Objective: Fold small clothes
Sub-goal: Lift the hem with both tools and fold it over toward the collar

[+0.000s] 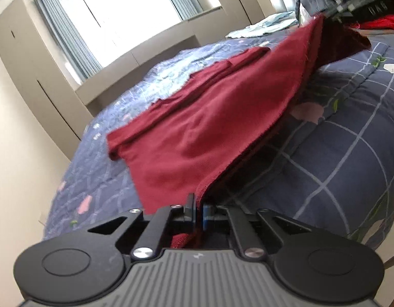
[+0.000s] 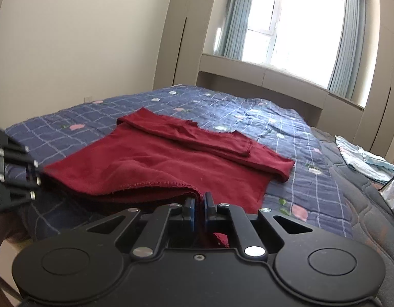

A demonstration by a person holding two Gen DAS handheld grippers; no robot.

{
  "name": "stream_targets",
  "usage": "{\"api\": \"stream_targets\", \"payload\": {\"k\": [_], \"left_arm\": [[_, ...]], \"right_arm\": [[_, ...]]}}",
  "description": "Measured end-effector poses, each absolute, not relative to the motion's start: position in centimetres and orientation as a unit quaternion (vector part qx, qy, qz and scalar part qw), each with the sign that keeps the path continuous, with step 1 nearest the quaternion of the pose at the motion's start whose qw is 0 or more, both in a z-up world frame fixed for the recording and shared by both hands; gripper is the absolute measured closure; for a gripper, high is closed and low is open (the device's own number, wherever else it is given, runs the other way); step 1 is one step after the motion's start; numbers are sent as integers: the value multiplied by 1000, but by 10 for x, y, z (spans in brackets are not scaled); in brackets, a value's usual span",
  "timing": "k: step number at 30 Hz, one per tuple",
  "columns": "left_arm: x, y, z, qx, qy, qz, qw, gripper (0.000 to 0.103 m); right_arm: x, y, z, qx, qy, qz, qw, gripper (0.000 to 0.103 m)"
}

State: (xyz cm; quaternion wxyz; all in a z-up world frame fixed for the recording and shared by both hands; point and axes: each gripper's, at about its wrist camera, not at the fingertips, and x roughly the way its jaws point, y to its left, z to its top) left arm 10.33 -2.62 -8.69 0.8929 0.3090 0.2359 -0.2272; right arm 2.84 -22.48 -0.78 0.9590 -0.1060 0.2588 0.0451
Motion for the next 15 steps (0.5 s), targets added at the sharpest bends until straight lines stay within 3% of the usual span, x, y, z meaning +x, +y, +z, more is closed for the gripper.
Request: {"api": "stream_targets", "payload": {"k": [15], "left_arm": [[93, 3, -65, 336, 222, -230, 886, 100]], "right_arm": [[7, -194, -30, -232, 313, 133, 911, 99]]}}
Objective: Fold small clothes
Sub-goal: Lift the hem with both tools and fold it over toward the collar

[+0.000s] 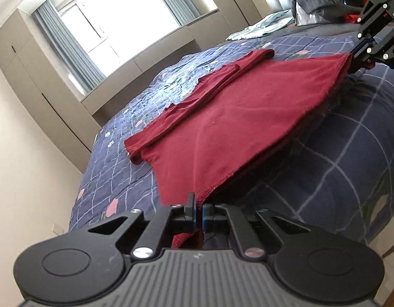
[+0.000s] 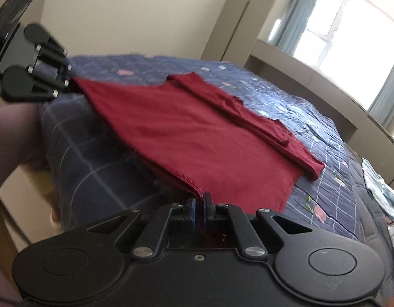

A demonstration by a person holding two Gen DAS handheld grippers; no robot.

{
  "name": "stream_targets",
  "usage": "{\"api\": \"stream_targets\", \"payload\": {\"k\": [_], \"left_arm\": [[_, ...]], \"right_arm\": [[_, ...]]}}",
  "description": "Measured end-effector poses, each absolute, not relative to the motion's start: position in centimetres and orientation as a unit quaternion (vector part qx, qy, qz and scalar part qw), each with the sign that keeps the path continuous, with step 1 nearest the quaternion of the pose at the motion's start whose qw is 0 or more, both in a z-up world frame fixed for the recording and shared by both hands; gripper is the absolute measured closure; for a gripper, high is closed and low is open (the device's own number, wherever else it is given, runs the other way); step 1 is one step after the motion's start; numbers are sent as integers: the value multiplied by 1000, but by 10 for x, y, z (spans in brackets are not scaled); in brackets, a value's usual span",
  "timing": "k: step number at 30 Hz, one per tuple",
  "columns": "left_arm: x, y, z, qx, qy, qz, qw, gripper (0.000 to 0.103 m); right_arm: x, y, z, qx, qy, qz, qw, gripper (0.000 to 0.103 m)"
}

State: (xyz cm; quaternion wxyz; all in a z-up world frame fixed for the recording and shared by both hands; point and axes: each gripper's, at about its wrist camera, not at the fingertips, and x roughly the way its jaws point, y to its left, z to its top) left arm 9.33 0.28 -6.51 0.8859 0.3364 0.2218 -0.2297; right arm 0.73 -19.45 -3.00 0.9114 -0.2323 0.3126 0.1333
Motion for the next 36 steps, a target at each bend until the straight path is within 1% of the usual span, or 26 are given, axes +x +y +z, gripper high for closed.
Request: {"api": "stream_targets", "payload": {"k": [7, 14, 18, 22, 26, 30, 32, 34, 36], "left_arm": [[58, 13, -52, 318, 233, -262, 881, 100], [24, 38, -32, 280, 280, -287, 872, 101], [26, 45, -16, 267, 294, -289, 871, 100], [52, 42, 6, 244, 300, -295, 874, 100], [93, 29, 28, 233, 306, -297, 874, 100], [134, 16, 49, 237, 291, -291, 880, 100], [155, 7, 57, 244, 292, -280, 881, 100], [185, -3, 60, 249, 325, -256, 876, 100], [216, -9, 61, 228, 362, -247, 870, 100]], "right_arm": [[-20, -202, -15, -224, 348, 161, 896, 99], [-53, -196, 1, -185, 410, 212, 867, 99], [-55, -194, 16, -174, 420, 228, 861, 99], [-32, -202, 37, -176, 413, 234, 863, 99], [-1, -209, 61, -218, 390, 227, 865, 99], [41, -217, 84, -252, 372, 211, 868, 99], [65, -227, 90, -251, 371, 209, 869, 99], [92, -233, 95, -249, 368, 209, 871, 99], [117, -237, 96, -251, 367, 209, 871, 99]]}}
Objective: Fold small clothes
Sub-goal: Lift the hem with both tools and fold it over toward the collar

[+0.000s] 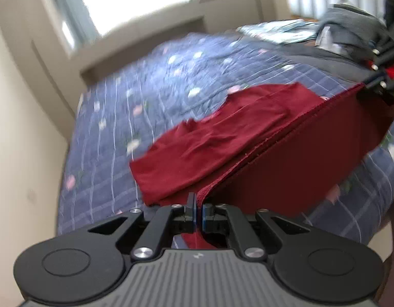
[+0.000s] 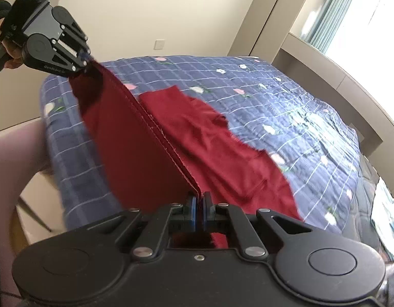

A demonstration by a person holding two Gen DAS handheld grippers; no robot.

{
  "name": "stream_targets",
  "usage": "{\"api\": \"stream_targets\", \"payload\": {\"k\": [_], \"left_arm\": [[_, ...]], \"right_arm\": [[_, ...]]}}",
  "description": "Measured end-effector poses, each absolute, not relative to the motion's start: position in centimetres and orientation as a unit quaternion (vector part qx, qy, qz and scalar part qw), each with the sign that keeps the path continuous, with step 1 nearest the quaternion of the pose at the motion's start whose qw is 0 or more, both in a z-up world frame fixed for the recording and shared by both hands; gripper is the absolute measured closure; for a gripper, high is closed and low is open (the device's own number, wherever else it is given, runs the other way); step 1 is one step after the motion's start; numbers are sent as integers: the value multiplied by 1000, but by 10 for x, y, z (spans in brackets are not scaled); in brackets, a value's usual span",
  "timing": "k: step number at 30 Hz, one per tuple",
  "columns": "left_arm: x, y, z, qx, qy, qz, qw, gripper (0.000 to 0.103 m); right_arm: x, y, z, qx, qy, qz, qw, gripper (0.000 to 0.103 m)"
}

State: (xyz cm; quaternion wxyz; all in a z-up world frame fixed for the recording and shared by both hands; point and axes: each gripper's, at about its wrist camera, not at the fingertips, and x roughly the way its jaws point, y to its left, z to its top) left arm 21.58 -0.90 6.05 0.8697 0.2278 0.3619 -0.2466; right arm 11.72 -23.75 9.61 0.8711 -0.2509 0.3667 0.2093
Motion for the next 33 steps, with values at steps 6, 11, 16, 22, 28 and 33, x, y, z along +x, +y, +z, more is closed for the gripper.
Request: {"api": "stream_targets", "payload": {"k": [6, 11, 16, 22, 28, 33], "left_arm": [[305, -22, 53, 207, 394, -242, 862, 100], [367, -50, 44, 209, 402, -245, 857, 100], [424, -69, 35, 206, 407, -247, 855, 100], [486, -83, 5, 193, 434, -242, 846, 99], [525, -84, -35, 168, 467, -229, 838, 98], [537, -82, -56, 163, 475, -237, 832, 91]], "right_arm": [[190, -248, 84, -268, 369, 199, 867, 99], [248, -270, 65, -256, 384, 182, 868, 99], [300, -288, 44, -248, 383, 168, 874, 99], [353, -297, 21, -243, 385, 160, 876, 98], [399, -299, -12, -238, 395, 152, 874, 98], [412, -302, -36, -232, 400, 145, 875, 97]]}}
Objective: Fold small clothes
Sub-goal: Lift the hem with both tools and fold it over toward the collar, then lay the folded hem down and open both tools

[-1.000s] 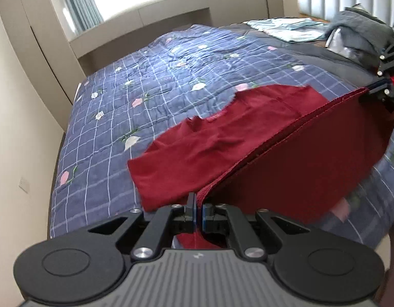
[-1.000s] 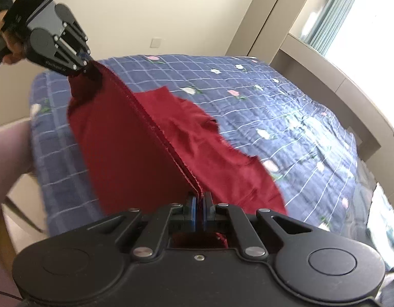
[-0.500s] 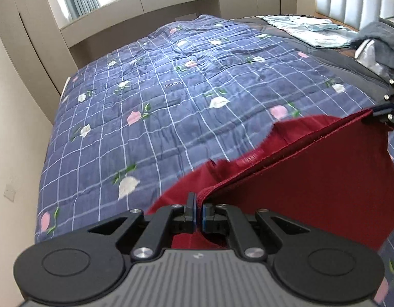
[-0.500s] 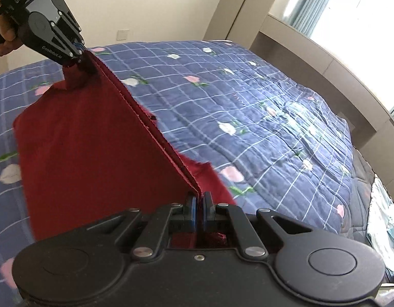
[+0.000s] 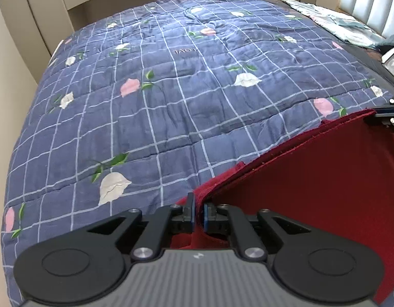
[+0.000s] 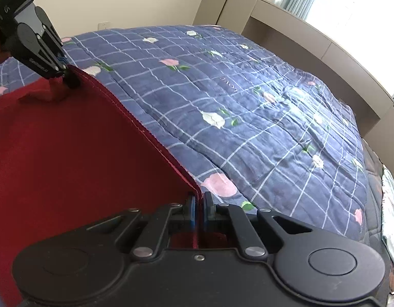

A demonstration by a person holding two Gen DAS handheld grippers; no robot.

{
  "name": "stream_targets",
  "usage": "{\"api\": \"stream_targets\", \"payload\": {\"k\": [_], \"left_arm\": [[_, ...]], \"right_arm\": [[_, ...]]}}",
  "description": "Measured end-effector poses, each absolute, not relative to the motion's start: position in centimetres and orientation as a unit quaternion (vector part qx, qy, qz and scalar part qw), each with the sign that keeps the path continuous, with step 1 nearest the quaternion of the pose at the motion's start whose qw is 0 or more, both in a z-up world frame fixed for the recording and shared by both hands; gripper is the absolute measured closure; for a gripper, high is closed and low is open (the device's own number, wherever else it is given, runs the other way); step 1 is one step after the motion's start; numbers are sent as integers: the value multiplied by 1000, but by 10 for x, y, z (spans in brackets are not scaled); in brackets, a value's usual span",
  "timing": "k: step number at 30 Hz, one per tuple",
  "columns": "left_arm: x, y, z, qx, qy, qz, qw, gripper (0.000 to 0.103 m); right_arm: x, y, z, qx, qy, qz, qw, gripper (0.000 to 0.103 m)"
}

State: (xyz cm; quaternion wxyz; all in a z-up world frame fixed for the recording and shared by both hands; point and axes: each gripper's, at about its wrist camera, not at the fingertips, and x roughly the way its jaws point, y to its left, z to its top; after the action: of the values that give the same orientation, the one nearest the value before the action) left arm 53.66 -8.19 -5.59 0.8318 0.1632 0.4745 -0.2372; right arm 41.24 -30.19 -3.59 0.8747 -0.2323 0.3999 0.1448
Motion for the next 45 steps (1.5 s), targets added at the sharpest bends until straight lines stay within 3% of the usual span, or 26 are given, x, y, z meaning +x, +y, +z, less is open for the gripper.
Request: {"api": "stream_targets", "payload": {"k": [8, 10, 12, 14, 20, 24, 30, 39, 45], "left_arm": [[542, -78, -58, 174, 467, -222, 838, 51], [540, -78, -54, 189, 455, -216, 843, 36], [538, -76, -51, 211, 436, -208, 850, 15], [537, -77, -50, 235, 423, -198, 852, 7], [538, -76, -40, 249, 414, -214, 849, 0], [544, -72, -36, 237, 431, -243, 836, 0], [545, -65, -28, 219, 421, -254, 843, 0], [555, -60, -20, 220, 461, -300, 806, 0], [559, -60, -7, 249, 444, -310, 803, 0]], "right_arm": [[417, -308, -52, -220, 396, 131, 882, 91], [417, -309, -52, -220, 394, 127, 883, 89], [418, -309, -53, -217, 393, 124, 885, 89], [419, -309, -55, -215, 392, 120, 886, 88], [422, -306, -63, -223, 390, 110, 887, 86], [425, -306, -65, -222, 390, 108, 887, 85], [428, -310, -69, -216, 387, 95, 891, 72], [430, -308, -74, -221, 389, 95, 889, 72], [430, -308, -77, -221, 389, 92, 890, 67]]}}
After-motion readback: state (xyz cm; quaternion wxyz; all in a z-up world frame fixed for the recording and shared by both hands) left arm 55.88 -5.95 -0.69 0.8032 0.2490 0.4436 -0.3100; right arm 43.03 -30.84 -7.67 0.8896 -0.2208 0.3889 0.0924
